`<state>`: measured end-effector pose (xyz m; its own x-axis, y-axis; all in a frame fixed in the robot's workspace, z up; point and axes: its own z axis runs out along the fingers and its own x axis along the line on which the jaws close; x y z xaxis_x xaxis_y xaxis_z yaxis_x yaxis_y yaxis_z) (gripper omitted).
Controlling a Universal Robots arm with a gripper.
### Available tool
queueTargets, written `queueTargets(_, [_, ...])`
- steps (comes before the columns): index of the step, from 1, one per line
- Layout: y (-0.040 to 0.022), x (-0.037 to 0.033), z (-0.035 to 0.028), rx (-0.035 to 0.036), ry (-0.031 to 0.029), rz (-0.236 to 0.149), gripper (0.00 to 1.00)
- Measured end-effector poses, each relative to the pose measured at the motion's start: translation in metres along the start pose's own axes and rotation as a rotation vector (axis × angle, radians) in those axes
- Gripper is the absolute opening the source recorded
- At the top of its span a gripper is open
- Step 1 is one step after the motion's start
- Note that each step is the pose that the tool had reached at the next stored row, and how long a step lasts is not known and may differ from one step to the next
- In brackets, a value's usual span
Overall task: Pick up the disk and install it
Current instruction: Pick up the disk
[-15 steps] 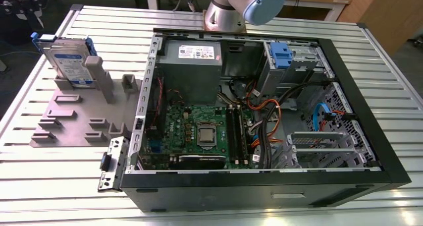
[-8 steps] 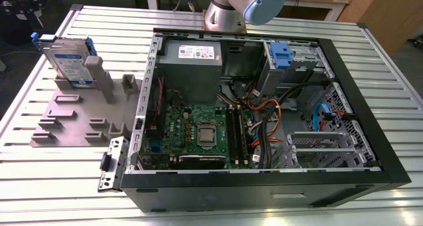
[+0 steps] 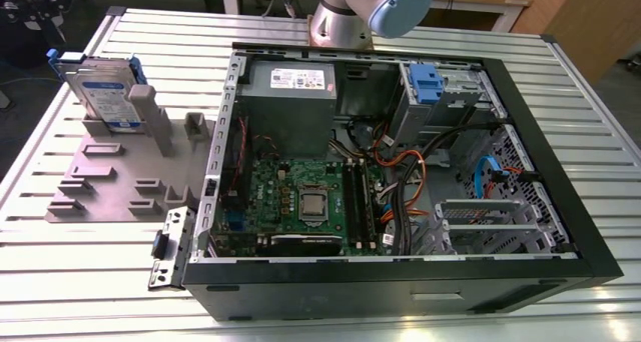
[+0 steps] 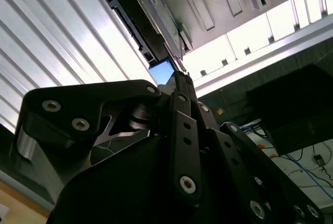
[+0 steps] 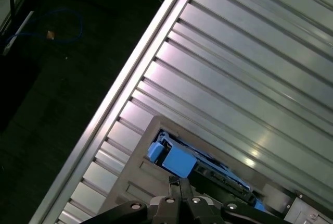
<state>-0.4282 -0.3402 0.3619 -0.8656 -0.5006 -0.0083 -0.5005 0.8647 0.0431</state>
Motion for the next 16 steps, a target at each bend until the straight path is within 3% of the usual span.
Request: queueTargets(16, [0.0, 0.0, 0.0, -0.0004, 0.0021, -0.048, 0.11])
